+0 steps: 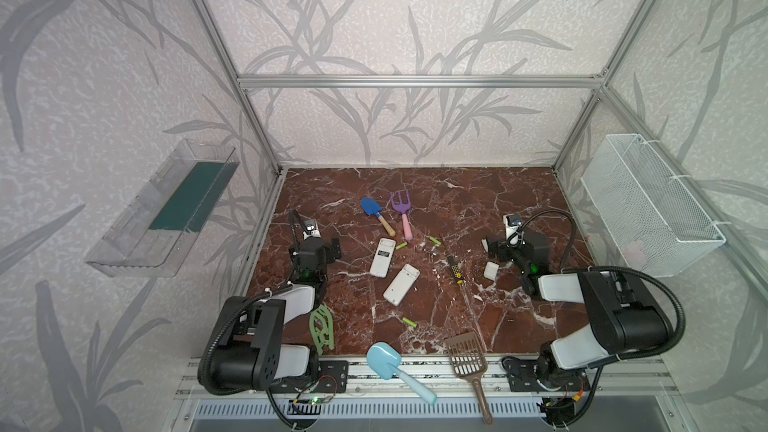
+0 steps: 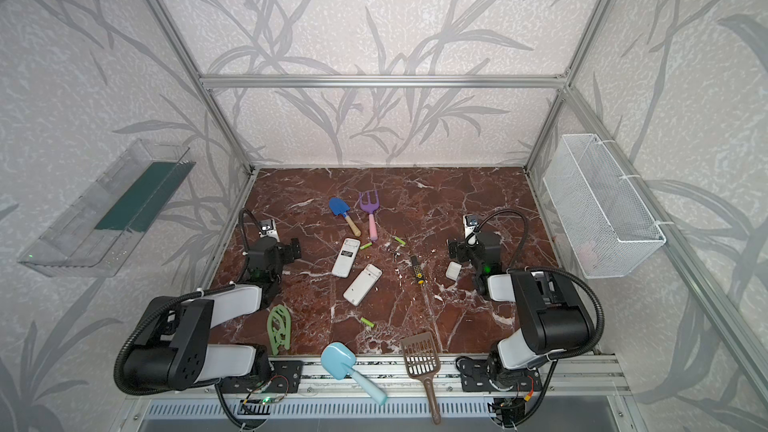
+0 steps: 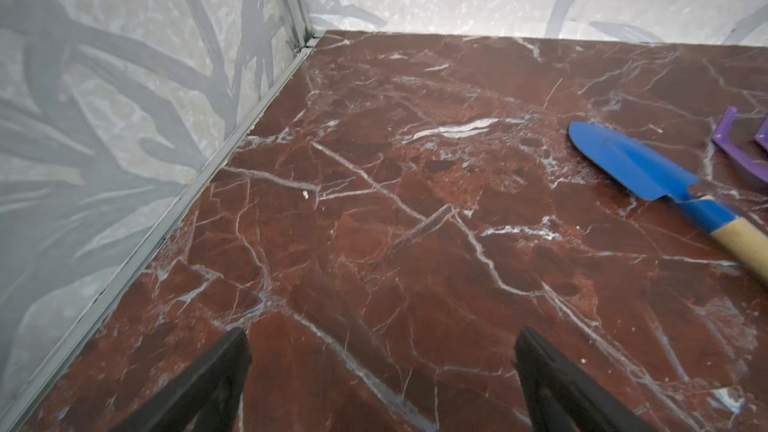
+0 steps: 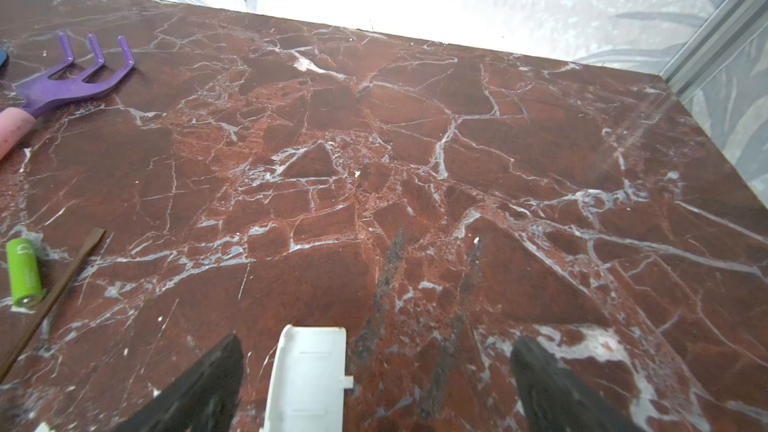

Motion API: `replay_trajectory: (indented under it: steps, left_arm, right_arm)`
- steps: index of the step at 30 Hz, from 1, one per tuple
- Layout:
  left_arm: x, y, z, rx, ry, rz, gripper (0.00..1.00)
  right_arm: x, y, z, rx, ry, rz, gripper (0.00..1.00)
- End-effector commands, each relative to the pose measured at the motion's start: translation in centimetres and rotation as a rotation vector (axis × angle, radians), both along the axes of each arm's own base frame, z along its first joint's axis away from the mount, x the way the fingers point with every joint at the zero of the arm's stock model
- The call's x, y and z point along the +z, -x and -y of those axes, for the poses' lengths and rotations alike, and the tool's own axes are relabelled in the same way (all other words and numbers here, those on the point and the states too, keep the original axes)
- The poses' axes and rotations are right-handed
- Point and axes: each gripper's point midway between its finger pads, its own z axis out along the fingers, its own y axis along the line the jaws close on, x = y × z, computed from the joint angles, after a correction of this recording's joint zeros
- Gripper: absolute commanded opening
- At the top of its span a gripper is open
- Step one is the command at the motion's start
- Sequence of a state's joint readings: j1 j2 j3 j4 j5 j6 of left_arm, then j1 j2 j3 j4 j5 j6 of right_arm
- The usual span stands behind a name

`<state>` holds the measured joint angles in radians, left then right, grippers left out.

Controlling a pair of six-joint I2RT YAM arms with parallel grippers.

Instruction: Unload the batteries from the remote control

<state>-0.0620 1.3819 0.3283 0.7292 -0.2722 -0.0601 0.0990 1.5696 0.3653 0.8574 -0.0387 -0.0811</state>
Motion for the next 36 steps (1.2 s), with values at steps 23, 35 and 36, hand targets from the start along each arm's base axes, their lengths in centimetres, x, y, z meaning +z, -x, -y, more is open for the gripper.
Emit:
replay_trajectory:
  steps: [23,35,36]
  left_arm:
    - [0.2,-2.5,-2.1,0.065,-0.02,0.096,0.99]
    - [0.0,-2.8,-1.2,0.006,-0.011,0.081,1.0]
    - [0.1,-2.7,-1.2,0.012,-0.016,0.087,0.99]
  right_arm:
    - [2.5,-1.4,1.0,-0.061,0.005,0.113,0.99]
    - [2.5,-1.4,1.0,-0.061,0.004,0.113,0.99]
    - [2.5,-1.4,1.0,-0.06,0.005,0.114,0.99]
